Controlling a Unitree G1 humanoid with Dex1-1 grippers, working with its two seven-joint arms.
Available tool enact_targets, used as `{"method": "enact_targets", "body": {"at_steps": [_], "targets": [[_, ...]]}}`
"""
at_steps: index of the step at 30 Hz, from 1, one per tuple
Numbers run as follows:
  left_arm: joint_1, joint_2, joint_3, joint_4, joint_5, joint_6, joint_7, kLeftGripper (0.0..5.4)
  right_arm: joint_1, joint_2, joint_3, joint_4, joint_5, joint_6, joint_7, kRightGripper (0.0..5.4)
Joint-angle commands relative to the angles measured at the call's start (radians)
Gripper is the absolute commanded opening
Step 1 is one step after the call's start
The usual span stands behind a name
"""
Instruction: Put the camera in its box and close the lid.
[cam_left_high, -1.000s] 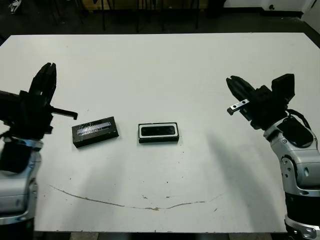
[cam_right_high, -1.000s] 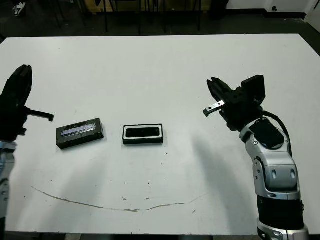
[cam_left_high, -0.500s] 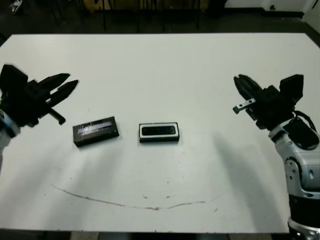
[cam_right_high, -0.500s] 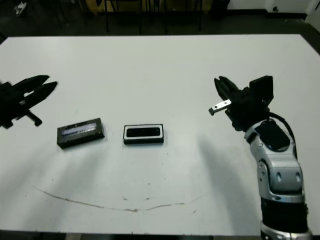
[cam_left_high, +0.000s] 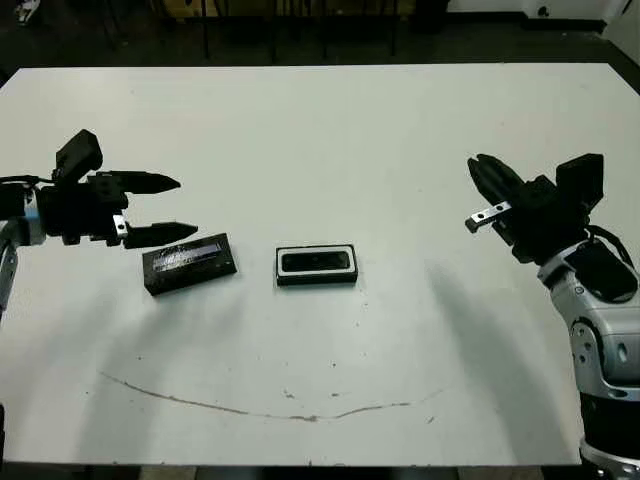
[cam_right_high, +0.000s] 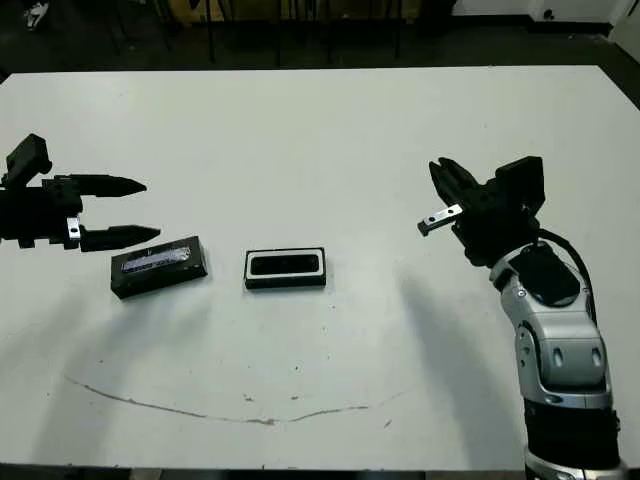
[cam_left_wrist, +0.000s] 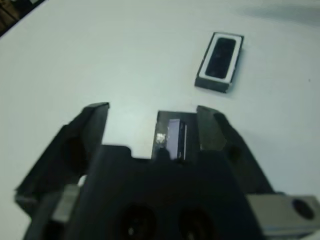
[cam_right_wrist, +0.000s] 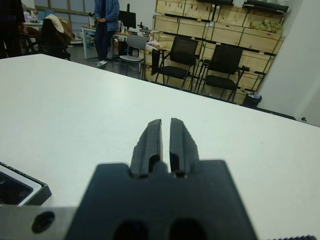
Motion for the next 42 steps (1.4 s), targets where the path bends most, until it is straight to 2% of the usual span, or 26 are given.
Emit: {"method": "enact_targets", "body": {"at_steps": [1,3,10,15,22,42], "targets": [[-0.017,0.005,-0.019,0.055,0.023,-0.02,-0.042,5.02,0.014,-0.01,0.01,0.017,-0.008,0.009,0.001,0.0],[-0.021,0.006,-0.026,0.069,0.031,-0.025,-0.062,5.38,0.013,-0.012,0.013,0.02,-0.011,0.011,-0.001,0.0],[-0.032,-0.004,-0.034,0.12,0.03,-0.019,-0.128,5.38,0.011,-0.012,0.012,0.047,-0.005,0.007,0.002,0.0],[-0.043,-0.024,-0.015,0.183,0.0,-0.043,-0.197,5.38,0.012,-0.011,0.012,0.061,-0.005,0.007,0.002,0.0],[-0.044,-0.031,0.02,0.206,-0.035,0.025,-0.197,5.38,0.01,-0.016,0.018,0.083,-0.011,0.006,0.003,0.0],[-0.02,-0.047,-0.056,0.195,0.033,-0.052,-0.249,5.38,0.012,-0.029,0.024,0.086,-0.031,0.006,0.008,0.0]]}}
